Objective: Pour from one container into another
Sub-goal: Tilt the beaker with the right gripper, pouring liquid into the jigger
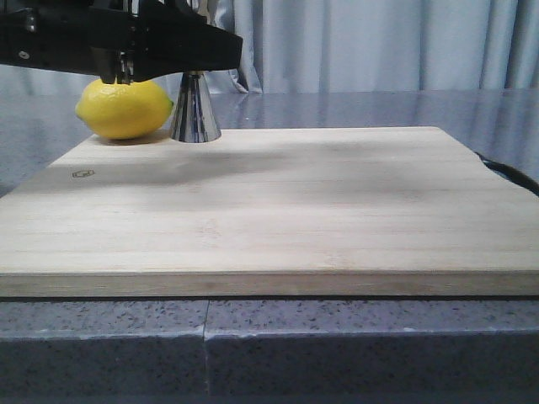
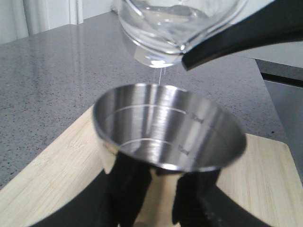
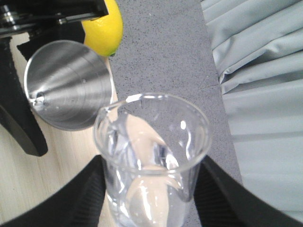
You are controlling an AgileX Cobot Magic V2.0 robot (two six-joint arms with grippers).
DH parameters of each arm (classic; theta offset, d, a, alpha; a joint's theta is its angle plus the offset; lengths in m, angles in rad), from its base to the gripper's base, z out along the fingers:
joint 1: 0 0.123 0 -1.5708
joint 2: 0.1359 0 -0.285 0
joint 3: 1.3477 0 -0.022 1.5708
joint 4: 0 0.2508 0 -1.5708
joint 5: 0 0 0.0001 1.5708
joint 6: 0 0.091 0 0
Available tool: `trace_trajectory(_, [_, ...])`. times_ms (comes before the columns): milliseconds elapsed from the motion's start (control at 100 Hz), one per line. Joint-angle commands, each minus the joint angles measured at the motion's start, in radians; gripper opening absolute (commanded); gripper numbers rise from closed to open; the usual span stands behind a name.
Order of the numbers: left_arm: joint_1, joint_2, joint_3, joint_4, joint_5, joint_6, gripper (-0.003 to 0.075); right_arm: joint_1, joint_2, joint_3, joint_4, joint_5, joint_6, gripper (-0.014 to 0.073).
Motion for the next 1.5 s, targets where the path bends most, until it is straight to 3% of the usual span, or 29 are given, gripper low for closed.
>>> trace_trajectory(0, [-0.008, -0.049, -0.029, -0.086, 0.102, -0.006, 0.0220, 0.000, -0.032, -0.040, -0.042, -0.055, -0.026, 0.0312])
trace_trajectory(360, [-0.008, -0.049, -0.029, -0.086, 0.102, -0.006, 0.0220, 0.002, -0.032, -0.040, -0.058, -0.102, -0.030, 0.0312])
trace_trajectory(1490, [-0.008, -0.049, -0.029, -0.086, 0.102, -0.006, 0.0220, 0.019, -0.032, -0.040, -0.087, -0.097, -0.239, 0.0312])
